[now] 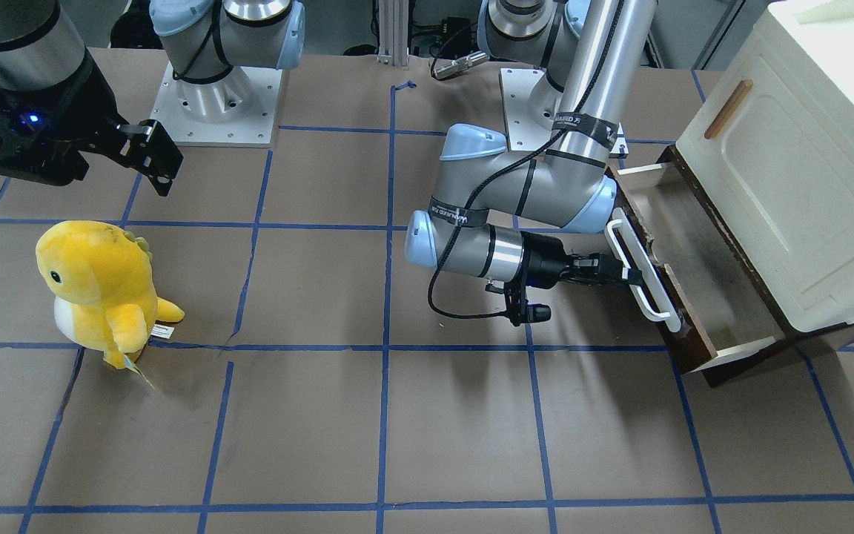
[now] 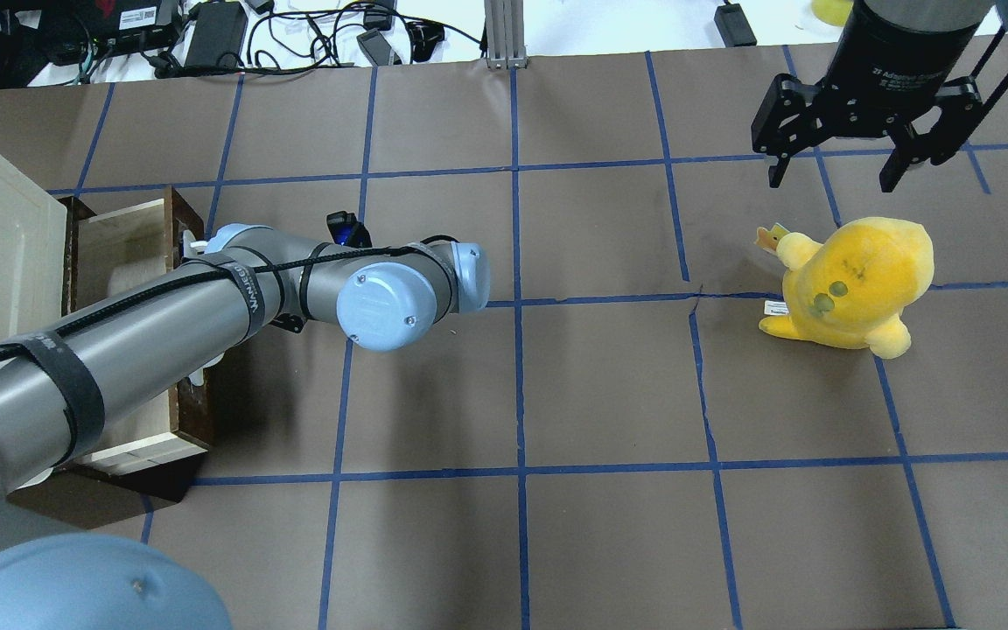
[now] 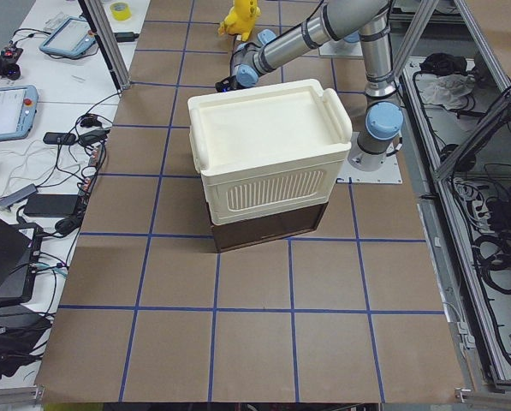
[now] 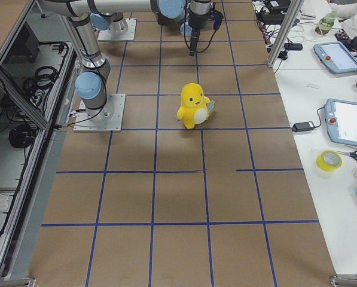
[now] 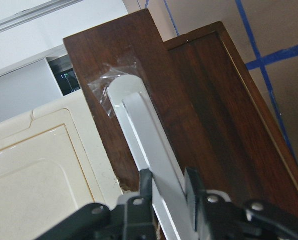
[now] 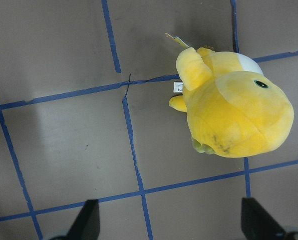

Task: Pull drawer sideways
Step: 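Keep pulling the drawer farther out with the left gripper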

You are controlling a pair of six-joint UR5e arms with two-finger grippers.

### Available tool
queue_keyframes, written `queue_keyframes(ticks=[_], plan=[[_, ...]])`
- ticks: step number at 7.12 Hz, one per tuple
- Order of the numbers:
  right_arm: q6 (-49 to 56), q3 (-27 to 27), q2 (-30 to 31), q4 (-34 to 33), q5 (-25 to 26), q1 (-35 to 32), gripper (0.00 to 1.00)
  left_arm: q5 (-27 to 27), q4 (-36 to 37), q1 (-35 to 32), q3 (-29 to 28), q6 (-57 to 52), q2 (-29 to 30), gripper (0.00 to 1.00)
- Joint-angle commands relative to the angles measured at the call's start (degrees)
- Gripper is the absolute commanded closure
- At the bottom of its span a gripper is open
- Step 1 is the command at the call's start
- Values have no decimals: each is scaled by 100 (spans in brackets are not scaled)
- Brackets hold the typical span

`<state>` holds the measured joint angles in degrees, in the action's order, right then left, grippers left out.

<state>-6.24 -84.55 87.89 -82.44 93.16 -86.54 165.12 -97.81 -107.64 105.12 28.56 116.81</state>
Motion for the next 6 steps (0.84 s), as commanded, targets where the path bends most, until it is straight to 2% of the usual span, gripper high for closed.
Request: queue_keyframes(ticks=[1, 5, 6], plan=[[0, 0, 0, 9, 0, -3, 0, -23, 42, -37, -26, 0, -140, 1], [0, 0, 0, 0, 0, -3, 0, -164, 796, -37, -175, -87, -220, 0], [0, 0, 0, 0, 0, 5, 0, -782, 833, -55, -419, -409, -394, 0]])
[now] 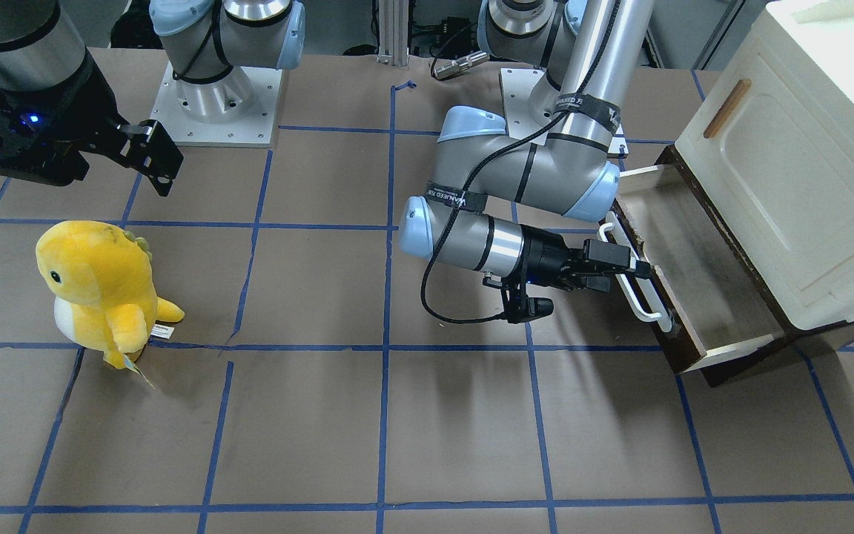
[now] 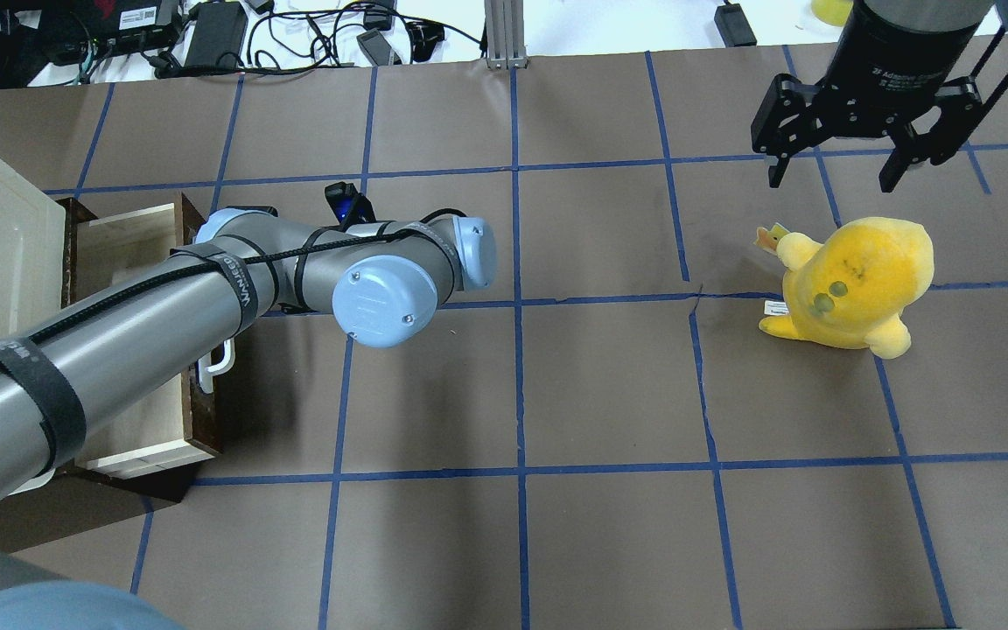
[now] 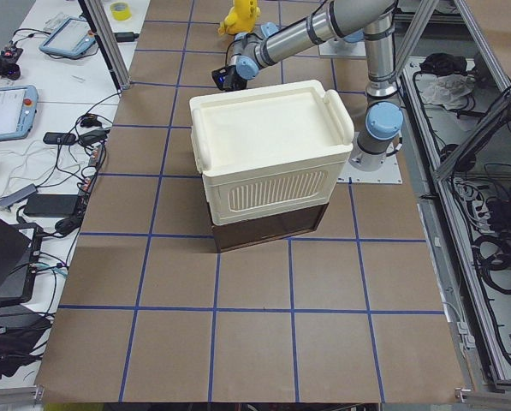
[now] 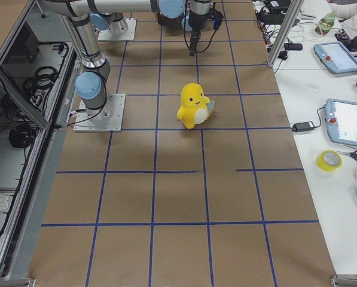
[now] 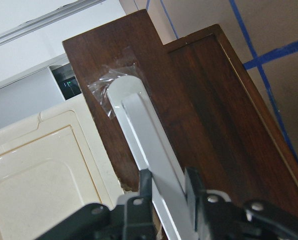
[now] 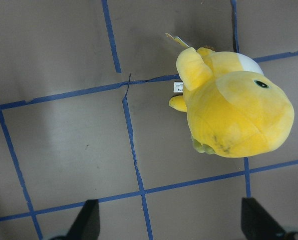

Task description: Pull drawer sideways

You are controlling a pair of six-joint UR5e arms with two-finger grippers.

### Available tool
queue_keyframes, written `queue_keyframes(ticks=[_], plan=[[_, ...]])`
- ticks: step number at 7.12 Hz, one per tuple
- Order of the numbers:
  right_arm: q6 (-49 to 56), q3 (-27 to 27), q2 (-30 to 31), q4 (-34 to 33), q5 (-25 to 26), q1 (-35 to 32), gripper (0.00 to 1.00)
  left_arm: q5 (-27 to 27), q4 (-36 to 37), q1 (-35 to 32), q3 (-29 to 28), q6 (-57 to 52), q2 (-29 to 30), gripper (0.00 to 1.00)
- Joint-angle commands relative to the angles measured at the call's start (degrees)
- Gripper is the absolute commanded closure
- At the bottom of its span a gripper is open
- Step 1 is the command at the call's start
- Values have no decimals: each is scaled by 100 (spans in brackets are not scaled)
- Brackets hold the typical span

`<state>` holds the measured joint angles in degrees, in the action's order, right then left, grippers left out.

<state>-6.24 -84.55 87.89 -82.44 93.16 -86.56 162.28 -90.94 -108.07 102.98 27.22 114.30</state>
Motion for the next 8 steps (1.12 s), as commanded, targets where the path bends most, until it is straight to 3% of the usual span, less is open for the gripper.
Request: queue_keyframes(ticks=[1, 3, 6, 8], plan=[[0, 0, 0, 0, 0, -1, 0, -1340, 146, -30, -591, -705, -475, 0], [0, 0, 0, 0, 0, -2, 0, -2808, 129, 5, -1085, -1323, -1257, 0], [0, 0, 0, 0, 0, -2, 0, -6241, 138, 924, -1394, -1623, -2339, 0], [0, 0, 0, 0, 0, -2, 0, -7102, 146, 1270, -1403, -1824, -2744, 0]])
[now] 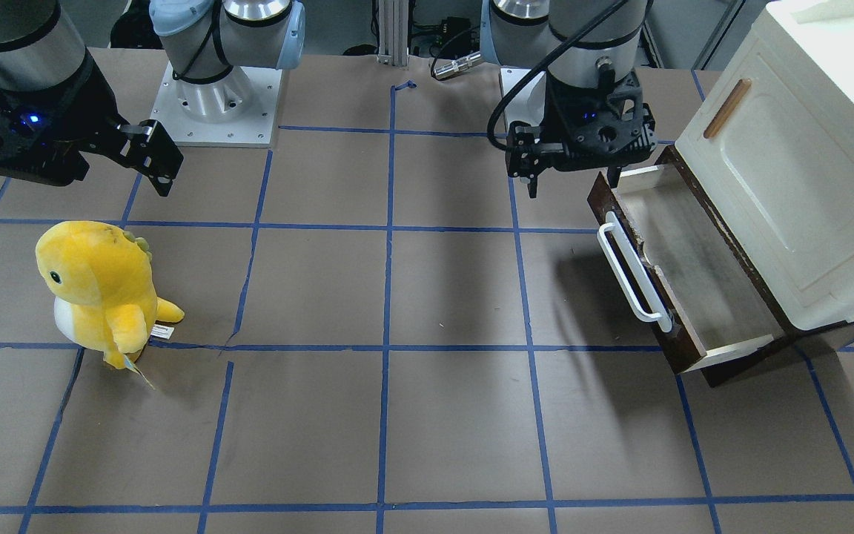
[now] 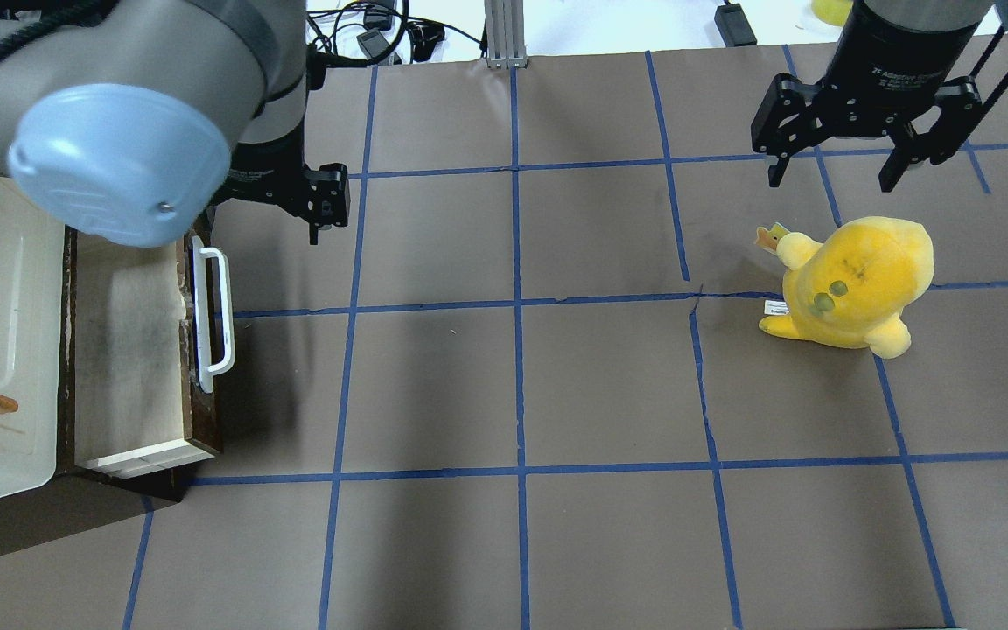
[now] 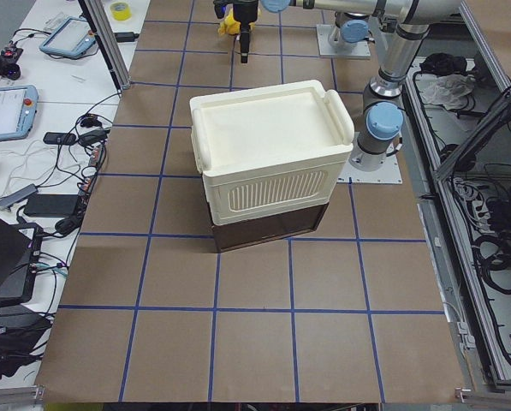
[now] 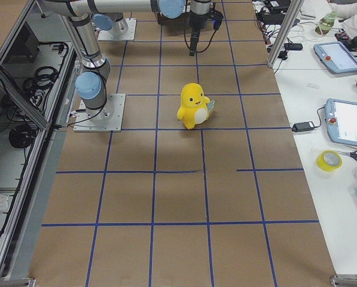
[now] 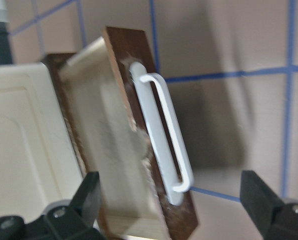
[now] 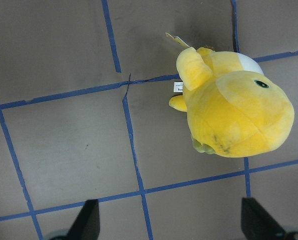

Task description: Pull drawer sideways

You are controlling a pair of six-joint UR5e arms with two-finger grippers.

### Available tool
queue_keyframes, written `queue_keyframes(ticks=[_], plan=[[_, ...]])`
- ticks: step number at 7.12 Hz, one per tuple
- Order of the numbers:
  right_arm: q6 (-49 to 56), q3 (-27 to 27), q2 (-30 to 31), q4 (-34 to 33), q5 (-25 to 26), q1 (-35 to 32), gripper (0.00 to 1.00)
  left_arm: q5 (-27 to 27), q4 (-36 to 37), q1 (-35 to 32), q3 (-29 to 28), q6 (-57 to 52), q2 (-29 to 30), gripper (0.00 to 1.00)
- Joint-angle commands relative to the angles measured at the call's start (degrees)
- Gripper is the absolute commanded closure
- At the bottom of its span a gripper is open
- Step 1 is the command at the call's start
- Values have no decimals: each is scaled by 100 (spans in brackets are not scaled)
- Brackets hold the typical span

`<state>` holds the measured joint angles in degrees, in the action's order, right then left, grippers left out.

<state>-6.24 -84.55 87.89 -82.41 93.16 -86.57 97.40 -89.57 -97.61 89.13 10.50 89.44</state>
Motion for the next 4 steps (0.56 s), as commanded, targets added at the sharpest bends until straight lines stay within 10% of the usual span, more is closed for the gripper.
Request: queue_keyframes(ticks=[1, 4], plan=[[0, 0, 0, -3, 0, 0, 0, -739, 10, 268, 86, -180, -313, 0], [0, 0, 0, -3, 0, 9, 0, -855, 10, 479, 60, -583, -366, 0]])
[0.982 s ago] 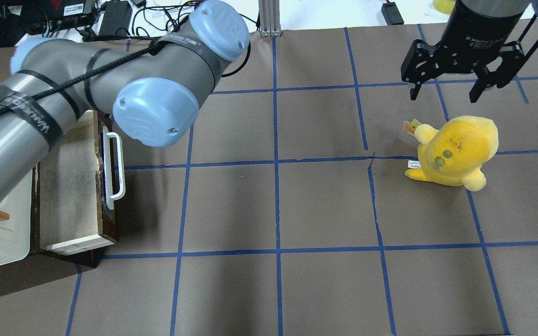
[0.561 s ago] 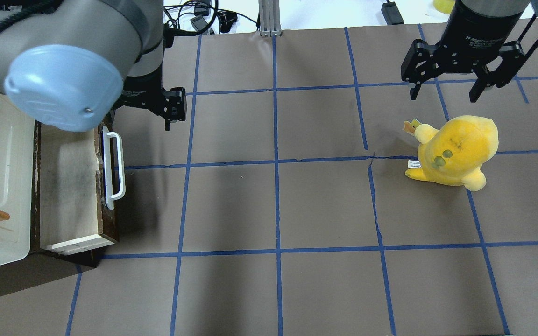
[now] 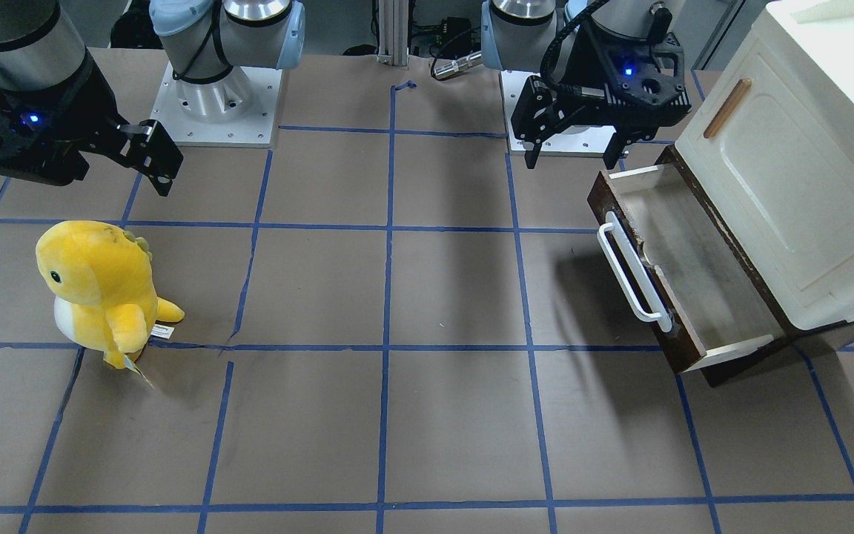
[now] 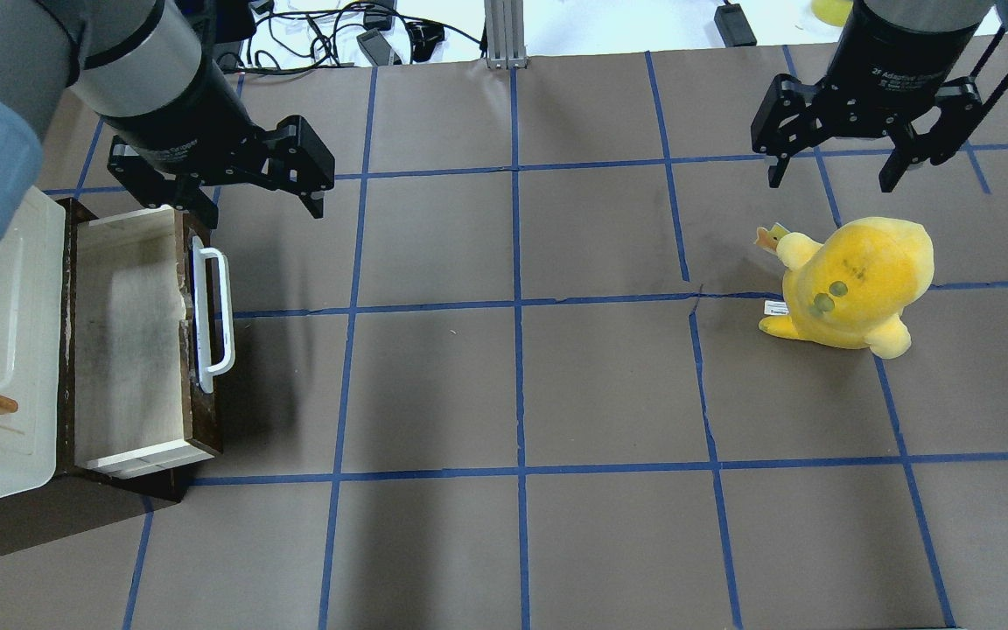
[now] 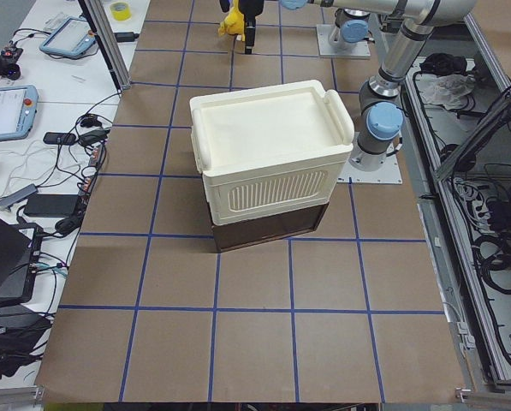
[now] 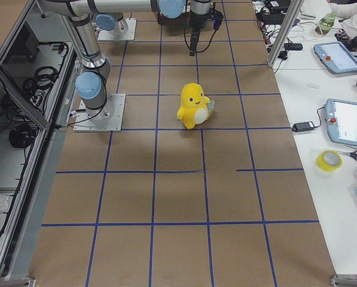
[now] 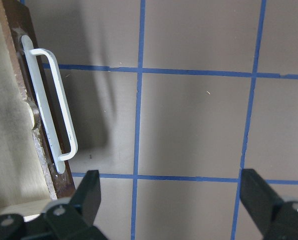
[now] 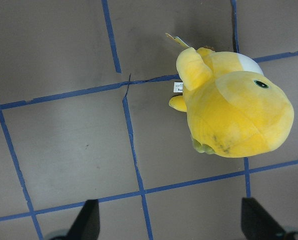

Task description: Pull drawer sideways

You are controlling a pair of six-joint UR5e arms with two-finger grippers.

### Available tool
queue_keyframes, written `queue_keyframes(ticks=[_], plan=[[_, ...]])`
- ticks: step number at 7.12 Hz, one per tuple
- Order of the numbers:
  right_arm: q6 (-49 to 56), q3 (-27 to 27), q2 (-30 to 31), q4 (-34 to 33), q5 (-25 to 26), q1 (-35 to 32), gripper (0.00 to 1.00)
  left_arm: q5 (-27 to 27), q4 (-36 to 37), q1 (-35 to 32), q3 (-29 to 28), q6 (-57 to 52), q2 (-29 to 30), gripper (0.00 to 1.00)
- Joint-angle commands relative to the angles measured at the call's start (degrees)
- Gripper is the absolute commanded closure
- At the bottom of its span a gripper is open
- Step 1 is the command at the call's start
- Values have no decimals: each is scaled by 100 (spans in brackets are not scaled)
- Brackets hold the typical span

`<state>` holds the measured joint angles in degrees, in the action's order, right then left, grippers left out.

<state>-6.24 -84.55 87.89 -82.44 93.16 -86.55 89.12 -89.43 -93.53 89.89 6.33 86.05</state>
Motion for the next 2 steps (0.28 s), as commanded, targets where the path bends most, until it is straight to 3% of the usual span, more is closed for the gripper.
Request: queue_keyframes(ticks=[1, 2], plan=[[0, 0, 0, 0, 0, -2, 0, -26, -4, 81, 2, -158, -27, 0], [0, 0, 0, 0, 0, -2, 0, -18, -4, 81, 3, -158, -36, 0]])
